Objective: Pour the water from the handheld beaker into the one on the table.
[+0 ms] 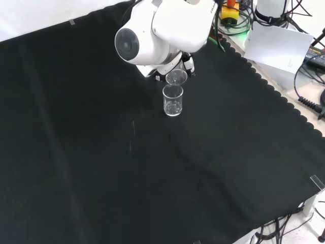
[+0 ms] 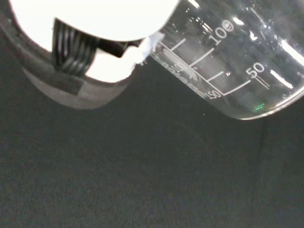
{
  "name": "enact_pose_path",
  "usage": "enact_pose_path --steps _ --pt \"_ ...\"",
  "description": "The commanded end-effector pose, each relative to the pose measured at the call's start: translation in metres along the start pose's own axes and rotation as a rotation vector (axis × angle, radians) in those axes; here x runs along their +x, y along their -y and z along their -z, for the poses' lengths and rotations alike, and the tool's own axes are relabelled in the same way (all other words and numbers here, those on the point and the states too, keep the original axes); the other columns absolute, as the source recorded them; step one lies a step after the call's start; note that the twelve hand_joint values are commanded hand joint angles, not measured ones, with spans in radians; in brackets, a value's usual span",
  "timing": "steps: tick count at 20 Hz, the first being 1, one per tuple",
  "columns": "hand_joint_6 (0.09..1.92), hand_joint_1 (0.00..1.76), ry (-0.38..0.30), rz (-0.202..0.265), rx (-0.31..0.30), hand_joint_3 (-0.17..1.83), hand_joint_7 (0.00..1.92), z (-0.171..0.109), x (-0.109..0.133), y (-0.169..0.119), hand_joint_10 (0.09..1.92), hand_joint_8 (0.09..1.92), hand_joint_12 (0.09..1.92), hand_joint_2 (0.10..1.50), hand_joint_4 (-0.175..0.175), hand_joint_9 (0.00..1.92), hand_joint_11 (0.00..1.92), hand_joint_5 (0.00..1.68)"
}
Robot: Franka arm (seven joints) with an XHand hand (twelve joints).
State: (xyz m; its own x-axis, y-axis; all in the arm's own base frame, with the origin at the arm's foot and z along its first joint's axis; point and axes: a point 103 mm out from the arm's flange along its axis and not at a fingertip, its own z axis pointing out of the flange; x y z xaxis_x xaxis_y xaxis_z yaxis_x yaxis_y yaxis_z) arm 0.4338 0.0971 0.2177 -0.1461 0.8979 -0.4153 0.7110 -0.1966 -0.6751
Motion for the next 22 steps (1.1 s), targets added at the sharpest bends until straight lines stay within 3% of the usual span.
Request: enact_pose_path --steps 1,6,11,15,22 --pt "0.45 1.54 -0.001 0.015 -0.008 0.52 1.45 0.001 0.0 0.002 0.09 0.44 0.71 0.65 -0.175 1.64 1.18 1.31" --pt "0.45 1.54 -0.027 0.033 -0.027 0.52 1.45 -0.002 -0.003 0.002 0.09 0.44 0.71 0.65 -0.175 1.64 1.18 1.31" --pt "0.45 1.54 -0.128 0.087 -0.099 0.52 1.45 -0.01 -0.019 -0.001 0.09 0.44 0.71 0.65 -0.175 1.64 1.18 1.31" --pt "0.45 1.54 -0.166 0.096 -0.132 0.52 1.45 -0.011 -0.024 0.0 0.09 0.44 0.71 0.65 -0.175 1.64 1.18 1.31" --pt "0.46 1.54 -0.28 0.166 -0.3 0.52 1.45 -0.013 -0.039 -0.001 0.09 0.44 0.7 0.65 -0.175 1.64 1.17 1.31"
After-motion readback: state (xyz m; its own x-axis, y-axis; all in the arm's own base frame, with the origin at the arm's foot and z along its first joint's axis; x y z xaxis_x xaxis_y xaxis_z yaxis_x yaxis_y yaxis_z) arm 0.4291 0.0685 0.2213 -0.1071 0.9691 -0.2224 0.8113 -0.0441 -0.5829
